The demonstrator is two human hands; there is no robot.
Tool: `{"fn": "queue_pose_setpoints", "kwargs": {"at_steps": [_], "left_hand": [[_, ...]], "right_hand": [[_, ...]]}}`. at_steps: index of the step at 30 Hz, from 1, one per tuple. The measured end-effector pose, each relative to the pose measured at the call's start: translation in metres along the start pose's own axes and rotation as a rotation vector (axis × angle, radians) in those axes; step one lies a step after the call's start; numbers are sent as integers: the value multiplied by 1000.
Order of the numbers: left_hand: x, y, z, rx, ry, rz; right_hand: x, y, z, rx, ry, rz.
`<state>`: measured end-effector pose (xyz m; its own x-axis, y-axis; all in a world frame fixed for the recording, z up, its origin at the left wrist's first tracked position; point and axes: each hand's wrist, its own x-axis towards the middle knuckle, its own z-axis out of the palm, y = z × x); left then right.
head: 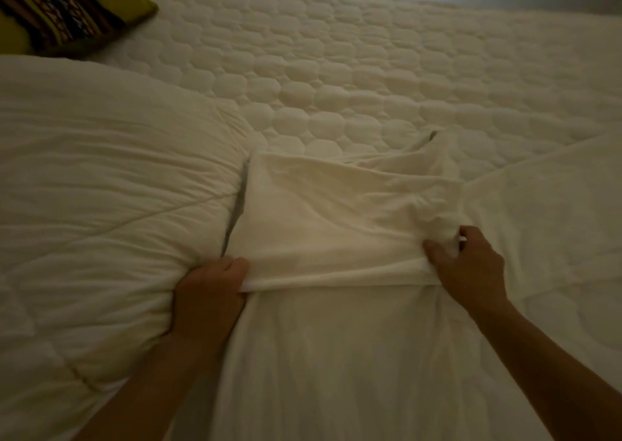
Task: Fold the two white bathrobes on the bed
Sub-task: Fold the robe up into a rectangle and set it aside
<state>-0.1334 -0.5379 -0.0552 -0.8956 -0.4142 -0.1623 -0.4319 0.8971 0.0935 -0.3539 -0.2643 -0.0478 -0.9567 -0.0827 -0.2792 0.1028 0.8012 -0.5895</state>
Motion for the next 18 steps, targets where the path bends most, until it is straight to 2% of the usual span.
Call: {"fn": "queue_pose_setpoints", "kwargs": {"at_steps": [2, 3, 4, 6, 8, 9, 13, 16, 18], "left_hand": [[4, 2, -24, -12, -143, -32], [6, 5, -39, -1, -264, -69], [8, 8, -48, 48, -293, -76], [20, 24, -62, 168, -231, -66], [40, 49, -61, 92, 99, 28], [49, 58, -54, 3, 170, 42], [37, 55, 16, 20, 17, 211], [27, 39, 38, 40, 21, 268], [35, 43, 30, 19, 52, 219]], "right_hand": [[-5, -4, 1, -104, 20, -80], [-11, -7, 3, -151, 72, -164], [-18, -11, 7, -190, 129, -271], [-24, -25, 22, -266, 170, -463], [-26, -41, 40, -369, 101, -561], [-28, -46, 48, -425, 57, -597], [-35, -12, 66, -626, -83, -663], [-34, 10, 62, -666, -110, -607], [-31, -2, 61, -643, -124, -535]]}}
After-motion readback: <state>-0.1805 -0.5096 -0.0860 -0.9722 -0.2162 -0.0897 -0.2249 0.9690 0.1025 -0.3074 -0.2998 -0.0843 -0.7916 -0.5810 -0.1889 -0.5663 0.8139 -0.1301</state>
